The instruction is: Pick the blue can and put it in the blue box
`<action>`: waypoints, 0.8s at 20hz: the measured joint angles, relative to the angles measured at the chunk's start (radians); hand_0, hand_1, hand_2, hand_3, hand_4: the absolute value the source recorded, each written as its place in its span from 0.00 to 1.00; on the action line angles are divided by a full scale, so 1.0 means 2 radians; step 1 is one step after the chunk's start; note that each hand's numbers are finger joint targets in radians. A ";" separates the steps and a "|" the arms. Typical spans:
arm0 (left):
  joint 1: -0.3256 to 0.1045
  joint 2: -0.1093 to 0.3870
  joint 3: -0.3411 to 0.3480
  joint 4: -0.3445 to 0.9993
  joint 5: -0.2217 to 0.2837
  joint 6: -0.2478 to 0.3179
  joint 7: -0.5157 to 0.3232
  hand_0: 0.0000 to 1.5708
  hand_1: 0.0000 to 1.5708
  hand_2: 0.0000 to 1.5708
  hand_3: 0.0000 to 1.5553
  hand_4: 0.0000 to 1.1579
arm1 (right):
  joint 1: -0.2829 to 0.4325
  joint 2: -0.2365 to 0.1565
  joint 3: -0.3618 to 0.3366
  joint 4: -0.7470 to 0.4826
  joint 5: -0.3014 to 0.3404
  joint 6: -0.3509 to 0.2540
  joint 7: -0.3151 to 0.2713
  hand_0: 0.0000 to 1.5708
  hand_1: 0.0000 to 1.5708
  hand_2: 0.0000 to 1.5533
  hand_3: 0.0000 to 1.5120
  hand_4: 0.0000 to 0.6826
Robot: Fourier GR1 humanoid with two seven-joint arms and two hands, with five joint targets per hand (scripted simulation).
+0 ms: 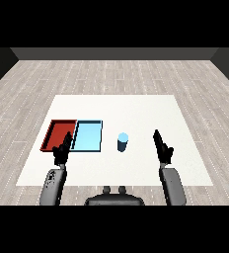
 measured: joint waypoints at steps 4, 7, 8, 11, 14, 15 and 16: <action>-0.001 -0.006 -0.002 -0.004 -0.004 -0.005 -0.002 0.00 0.00 0.00 0.00 0.00 | 0.028 -0.010 -0.007 -0.022 -0.008 0.023 -0.001 0.00 0.00 0.00 0.00 0.00; -0.011 -0.015 -0.006 -0.011 -0.002 -0.008 -0.028 0.00 0.00 0.00 0.00 0.00 | 0.052 -0.012 -0.010 -0.046 -0.033 0.050 -0.016 0.00 0.00 0.00 0.00 0.00; -0.015 -0.018 -0.005 -0.019 0.003 -0.011 -0.048 0.00 0.00 0.00 0.00 0.00 | 0.058 -0.010 -0.011 -0.055 -0.050 0.064 -0.030 0.00 0.00 0.00 0.00 0.00; -0.012 -0.026 -0.007 -0.024 0.009 -0.021 -0.108 0.00 0.00 0.00 0.00 0.00 | 0.071 -0.006 -0.016 -0.067 -0.091 0.099 -0.066 0.00 0.00 0.00 0.00 0.00; -0.007 -0.026 -0.004 -0.028 0.015 -0.030 -0.141 0.00 0.00 0.00 0.00 0.00 | 0.087 -0.009 -0.022 -0.069 -0.113 0.130 -0.094 0.00 0.00 0.00 0.00 0.00; 0.000 -0.028 -0.007 -0.038 0.015 -0.031 -0.146 0.00 0.00 0.00 0.00 0.00 | 0.087 -0.011 -0.027 -0.070 -0.120 0.134 -0.096 0.00 0.00 0.00 0.00 0.00; 0.002 -0.023 0.000 -0.038 0.020 -0.038 -0.154 0.00 0.00 0.00 0.00 0.00 | 0.085 -0.015 -0.032 -0.069 -0.127 0.143 -0.098 0.00 0.00 0.00 0.00 0.00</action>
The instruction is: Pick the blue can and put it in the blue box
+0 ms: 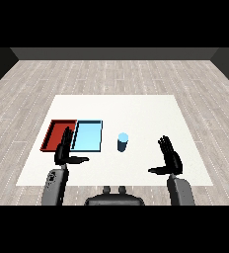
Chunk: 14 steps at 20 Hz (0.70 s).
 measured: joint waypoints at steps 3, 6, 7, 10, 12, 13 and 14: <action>0.001 -0.001 0.003 0.012 0.002 -0.009 -0.024 0.00 0.00 0.00 0.00 0.00 | 0.012 -0.001 -0.006 0.001 -0.008 0.019 -0.013 0.00 0.00 0.00 0.00 0.00; 0.000 -0.004 0.002 0.012 0.001 -0.010 -0.028 0.00 0.00 0.00 0.00 0.00 | 0.006 -0.004 -0.017 0.018 -0.017 0.033 -0.019 0.00 0.00 0.00 0.00 0.00; 0.000 -0.004 0.004 0.010 0.004 -0.012 -0.026 0.00 0.00 0.00 0.00 0.00 | 0.001 -0.003 -0.019 0.028 -0.016 0.034 -0.022 0.00 0.00 0.00 0.00 0.00; 0.003 -0.006 0.007 0.007 0.011 -0.015 -0.029 0.00 0.00 0.00 0.00 0.00 | -0.009 0.007 -0.015 0.019 -0.022 0.022 0.006 0.00 0.00 0.00 0.00 0.00; -0.002 -0.011 0.007 0.019 0.007 -0.010 -0.036 0.00 0.00 0.00 0.00 0.00 | -0.039 0.009 -0.020 0.041 -0.026 0.013 0.021 0.00 0.00 0.00 0.00 0.00; -0.001 -0.008 0.011 0.013 0.010 -0.012 -0.032 0.00 0.00 0.00 0.00 0.00 | -0.046 0.014 -0.017 0.050 -0.023 0.008 0.024 0.00 0.00 0.00 0.00 0.00; 0.002 -0.012 0.007 0.008 0.008 -0.008 -0.032 0.00 0.00 0.00 0.00 0.00 | -0.054 0.015 -0.016 0.060 -0.020 0.007 0.024 0.00 0.00 0.00 0.00 0.00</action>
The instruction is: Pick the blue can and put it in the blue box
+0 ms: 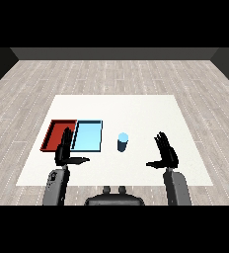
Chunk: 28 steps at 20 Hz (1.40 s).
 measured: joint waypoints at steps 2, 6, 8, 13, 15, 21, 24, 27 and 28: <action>-0.002 0.005 0.007 -0.003 0.008 -0.005 0.005 0.00 0.00 0.00 0.00 0.00 | -0.011 0.010 0.006 0.015 0.007 -0.008 -0.002 0.00 0.00 0.00 0.00 0.00; -0.010 0.003 0.009 0.007 0.005 -0.003 -0.001 0.00 0.00 0.00 0.00 0.00 | -0.039 0.023 0.015 0.038 0.005 -0.031 0.009 0.00 0.00 0.00 0.00 0.00; -0.010 -0.001 0.004 -0.001 0.002 0.002 0.007 0.00 0.00 0.00 0.00 0.00 | -0.056 0.028 0.015 0.066 0.008 -0.034 0.001 0.00 0.00 0.00 0.00 0.00; -0.005 0.004 0.008 -0.018 0.008 -0.004 0.017 0.00 0.00 0.00 0.00 0.00 | -0.093 0.036 0.015 0.113 0.003 -0.050 -0.003 0.00 0.00 0.00 0.00 0.00; 0.002 0.003 0.007 -0.022 0.006 -0.004 0.014 0.00 0.00 0.00 0.00 0.00 | -0.099 0.038 0.021 0.132 0.001 -0.057 -0.009 0.00 0.00 0.00 0.00 0.00; 0.006 0.004 0.010 -0.013 0.006 -0.010 0.006 0.00 0.00 0.00 0.00 0.00 | -0.125 0.042 0.042 0.175 -0.003 -0.084 -0.030 0.00 0.00 0.00 0.00 0.00; 0.016 0.001 0.004 -0.030 0.004 -0.010 0.014 0.00 0.00 0.00 0.00 0.00 | -0.137 0.043 0.054 0.199 -0.011 -0.087 -0.041 0.00 0.00 0.00 0.00 0.00; 0.011 0.002 0.008 -0.018 0.004 -0.011 0.008 0.00 0.00 0.00 0.00 0.00 | -0.155 0.043 0.070 0.218 -0.022 -0.102 -0.046 0.00 0.00 0.00 0.00 0.00; 0.016 0.004 0.011 -0.023 0.007 -0.015 0.007 0.00 0.00 0.00 0.00 0.00 | -0.155 0.043 0.077 0.221 -0.024 -0.106 -0.049 0.00 0.00 0.00 0.00 0.00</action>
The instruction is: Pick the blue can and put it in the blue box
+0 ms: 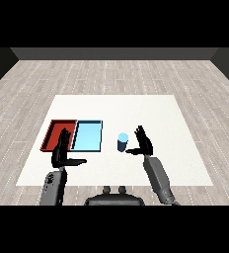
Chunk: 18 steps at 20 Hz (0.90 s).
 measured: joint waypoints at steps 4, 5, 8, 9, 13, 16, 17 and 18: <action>-0.009 0.000 0.002 -0.004 0.002 0.004 0.013 0.00 0.00 0.00 0.00 0.00 | -0.024 0.000 0.030 0.042 0.000 -0.021 -0.023 0.00 0.00 0.00 0.00 0.00; -0.007 -0.004 -0.002 -0.007 -0.002 0.007 0.014 0.00 0.00 0.00 0.00 0.00 | -0.032 0.000 0.035 0.041 -0.001 -0.030 -0.015 0.00 0.00 0.00 0.00 0.00; -0.001 -0.006 -0.004 -0.014 -0.002 0.006 0.016 0.00 0.00 0.00 0.00 0.00 | -0.054 0.000 0.040 0.069 -0.003 -0.039 -0.021 0.00 0.00 0.00 0.00 0.00; -0.006 -0.004 0.000 -0.003 -0.001 0.004 0.010 0.00 0.00 0.00 0.00 0.00 | -0.063 0.000 0.050 0.080 -0.010 -0.051 -0.023 0.00 0.00 0.00 0.00 0.00; -0.005 -0.005 0.000 -0.002 0.000 0.002 0.007 0.00 0.00 0.00 0.00 0.00 | -0.088 0.000 0.080 0.120 -0.030 -0.073 -0.042 0.00 0.00 0.00 0.00 0.00; 0.000 -0.008 -0.003 -0.020 0.001 0.006 0.017 0.00 0.00 0.00 0.00 0.00 | -0.108 0.000 0.079 0.158 -0.032 -0.068 -0.055 0.00 0.00 0.00 0.00 0.00; 0.003 -0.007 -0.001 -0.017 0.002 0.003 0.011 0.00 0.00 0.00 0.00 0.00 | -0.109 0.000 0.091 0.160 -0.040 -0.077 -0.058 0.00 0.00 0.00 0.00 0.00; 0.003 -0.006 0.001 -0.018 0.005 0.002 0.014 0.00 0.00 0.00 0.00 0.00 | -0.119 0.000 0.099 0.169 -0.048 -0.082 -0.059 0.00 0.00 0.00 0.00 0.00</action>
